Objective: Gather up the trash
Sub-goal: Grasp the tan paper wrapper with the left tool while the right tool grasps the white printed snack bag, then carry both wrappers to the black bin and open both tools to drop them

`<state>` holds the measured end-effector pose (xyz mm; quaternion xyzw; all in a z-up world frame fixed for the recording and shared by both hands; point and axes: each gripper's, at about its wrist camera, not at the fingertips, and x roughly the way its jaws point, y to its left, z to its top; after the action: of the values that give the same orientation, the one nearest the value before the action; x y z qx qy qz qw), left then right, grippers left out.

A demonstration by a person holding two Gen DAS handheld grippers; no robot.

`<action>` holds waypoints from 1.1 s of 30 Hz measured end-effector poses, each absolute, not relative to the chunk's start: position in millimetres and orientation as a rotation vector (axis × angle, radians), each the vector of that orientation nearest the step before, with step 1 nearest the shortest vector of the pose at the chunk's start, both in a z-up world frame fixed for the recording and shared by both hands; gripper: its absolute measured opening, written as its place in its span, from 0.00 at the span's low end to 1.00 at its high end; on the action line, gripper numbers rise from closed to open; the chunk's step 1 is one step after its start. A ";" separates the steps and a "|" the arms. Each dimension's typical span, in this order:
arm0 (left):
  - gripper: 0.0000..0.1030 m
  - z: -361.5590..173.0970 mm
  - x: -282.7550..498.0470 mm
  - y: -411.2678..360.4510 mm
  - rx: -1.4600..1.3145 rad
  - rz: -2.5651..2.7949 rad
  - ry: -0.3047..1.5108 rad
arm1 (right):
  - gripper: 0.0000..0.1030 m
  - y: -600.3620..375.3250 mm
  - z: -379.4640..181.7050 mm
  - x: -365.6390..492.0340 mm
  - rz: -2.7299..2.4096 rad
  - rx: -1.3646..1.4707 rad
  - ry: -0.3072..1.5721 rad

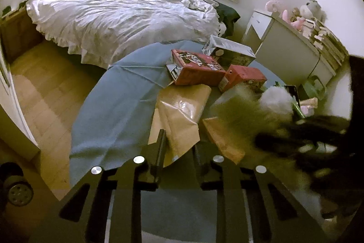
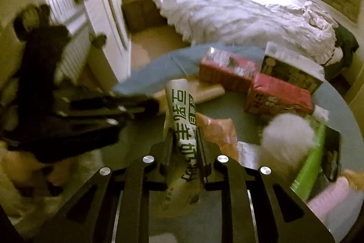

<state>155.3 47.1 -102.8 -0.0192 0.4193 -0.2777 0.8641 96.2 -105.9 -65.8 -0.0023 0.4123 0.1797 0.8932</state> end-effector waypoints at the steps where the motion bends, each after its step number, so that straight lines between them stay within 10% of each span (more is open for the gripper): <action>1: 0.20 -101.6 152.9 47.0 -0.041 -0.583 0.877 | 0.18 -112.8 -57.5 88.4 0.384 0.028 0.834; 15: 0.10 -26.8 96.5 29.6 -0.167 -0.760 0.784 | 0.18 -299.9 28.0 -22.1 0.244 0.421 0.466; 33: 0.11 -34.4 69.3 -306.6 -0.082 -1.331 0.896 | 0.18 -537.1 -120.8 -134.6 -0.524 0.751 0.453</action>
<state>69.3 -306.6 -34.4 -0.0366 0.4012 -0.5963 0.6944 -134.6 -537.1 -120.8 0.3592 0.2168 -0.2509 0.8724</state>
